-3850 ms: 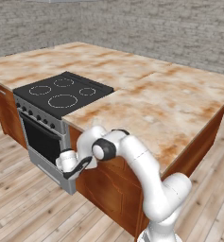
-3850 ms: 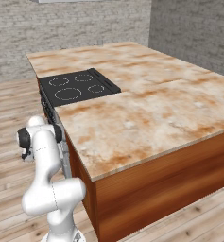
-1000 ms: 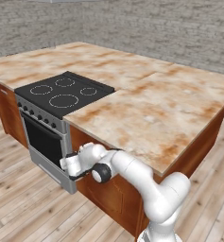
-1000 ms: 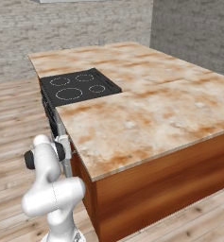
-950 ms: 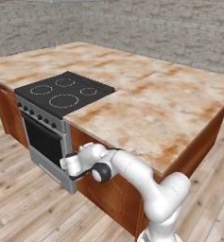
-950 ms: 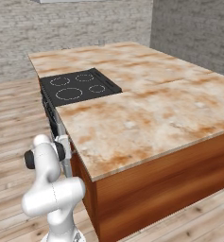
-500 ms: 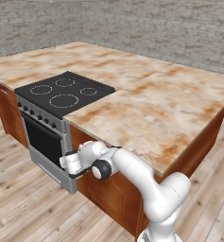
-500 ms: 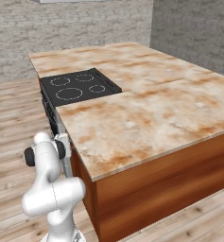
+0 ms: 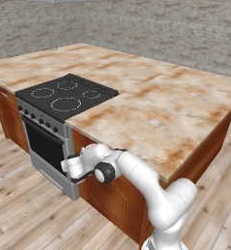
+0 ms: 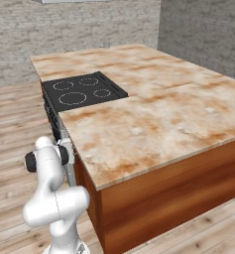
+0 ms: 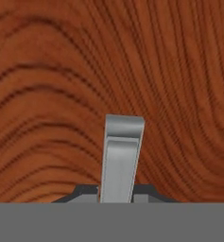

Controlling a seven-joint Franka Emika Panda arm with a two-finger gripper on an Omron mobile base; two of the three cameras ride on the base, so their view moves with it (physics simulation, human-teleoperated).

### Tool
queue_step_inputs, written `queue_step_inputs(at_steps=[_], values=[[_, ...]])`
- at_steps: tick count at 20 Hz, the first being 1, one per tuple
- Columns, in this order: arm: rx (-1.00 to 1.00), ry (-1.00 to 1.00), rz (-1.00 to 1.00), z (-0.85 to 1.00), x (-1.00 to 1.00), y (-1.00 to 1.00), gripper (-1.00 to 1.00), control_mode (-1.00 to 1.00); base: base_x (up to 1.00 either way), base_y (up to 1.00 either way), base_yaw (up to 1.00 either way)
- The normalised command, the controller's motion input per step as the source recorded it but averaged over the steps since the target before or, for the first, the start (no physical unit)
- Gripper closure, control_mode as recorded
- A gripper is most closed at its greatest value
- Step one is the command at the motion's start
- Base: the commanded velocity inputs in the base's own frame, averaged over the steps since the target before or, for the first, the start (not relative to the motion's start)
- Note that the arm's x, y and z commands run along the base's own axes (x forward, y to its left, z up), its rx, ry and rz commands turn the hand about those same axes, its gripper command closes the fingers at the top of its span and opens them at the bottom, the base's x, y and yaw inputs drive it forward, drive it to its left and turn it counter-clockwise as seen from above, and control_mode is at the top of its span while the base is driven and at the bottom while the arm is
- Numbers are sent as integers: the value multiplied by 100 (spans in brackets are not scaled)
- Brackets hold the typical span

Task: Take a straw from the drawer in front and place it inside the glass cup on the dining counter.

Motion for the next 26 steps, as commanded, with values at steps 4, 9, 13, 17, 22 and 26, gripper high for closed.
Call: queue_step_inputs(at_steps=[4, 9, 13, 17, 22, 26], values=[[0, 0, 0, 0, 2, 1, 100, -100, 0, 0, 0], [0, 0, 0, 0, -4, 8, 100, -100, 0, 0, 0], [0, 0, 0, 0, -13, 15, 100, -100, 0, 0, 0], [0, 0, 0, 0, -16, 26, 100, -100, 0, 0, 0], [0, 0, -1, 0, -28, 29, 100, -100, 0, 0, 0], [0, 0, -4, 0, -31, 29, 100, -100, 0, 0, 0]])
